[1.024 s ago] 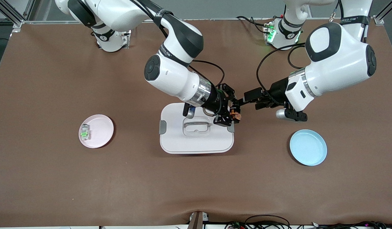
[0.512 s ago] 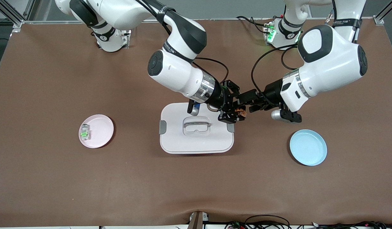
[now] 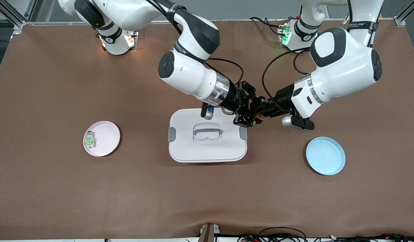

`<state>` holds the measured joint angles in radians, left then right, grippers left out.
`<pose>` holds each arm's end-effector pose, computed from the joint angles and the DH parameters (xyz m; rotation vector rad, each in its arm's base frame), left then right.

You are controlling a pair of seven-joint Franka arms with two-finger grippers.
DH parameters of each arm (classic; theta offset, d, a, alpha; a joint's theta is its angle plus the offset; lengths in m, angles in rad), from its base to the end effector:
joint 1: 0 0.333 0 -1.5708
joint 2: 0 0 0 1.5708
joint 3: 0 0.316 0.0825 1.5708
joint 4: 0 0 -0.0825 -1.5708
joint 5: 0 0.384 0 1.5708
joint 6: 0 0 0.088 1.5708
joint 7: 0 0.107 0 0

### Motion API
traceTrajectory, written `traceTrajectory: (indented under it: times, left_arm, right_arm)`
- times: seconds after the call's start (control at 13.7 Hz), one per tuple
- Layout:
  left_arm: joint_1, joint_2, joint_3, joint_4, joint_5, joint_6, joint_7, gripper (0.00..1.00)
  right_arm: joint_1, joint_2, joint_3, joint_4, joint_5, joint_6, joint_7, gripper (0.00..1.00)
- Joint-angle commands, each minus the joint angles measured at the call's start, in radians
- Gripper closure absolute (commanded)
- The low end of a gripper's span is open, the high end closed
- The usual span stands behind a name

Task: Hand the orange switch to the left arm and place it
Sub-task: 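Grasp the switch with the left gripper while the right gripper opens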

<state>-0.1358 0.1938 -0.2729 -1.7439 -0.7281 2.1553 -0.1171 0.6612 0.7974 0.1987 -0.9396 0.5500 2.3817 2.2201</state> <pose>0.5825 -0.2692 0.4963 2.4133 0.0813 0.0239 0.5756 0.5694 0.4886 -1.5273 1.8245 0.7519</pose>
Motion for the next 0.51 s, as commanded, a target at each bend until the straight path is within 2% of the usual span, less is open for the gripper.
traceTrajectory:
  times: [0.0,0.29,0.37,0.44]
  left_arm:
    - [-0.004,-0.005,-0.003,-0.006,-0.013,0.017,0.013,1.00]
    - [0.008,-0.007,-0.002,-0.006,-0.004,0.015,0.013,1.00]
    - [0.012,-0.005,-0.002,-0.006,-0.004,0.015,0.014,1.00]
    - [0.012,-0.005,-0.002,-0.006,-0.004,0.014,0.016,1.00]
  right_arm:
    - [0.003,0.020,0.010,0.036,0.013,0.001,0.013,1.00]
    - [0.003,0.022,0.008,0.036,0.013,0.002,0.010,1.00]
    - [0.005,0.022,0.007,0.036,0.011,0.004,0.007,0.66]
    - [0.008,0.022,0.005,0.036,0.011,0.004,0.003,0.59]
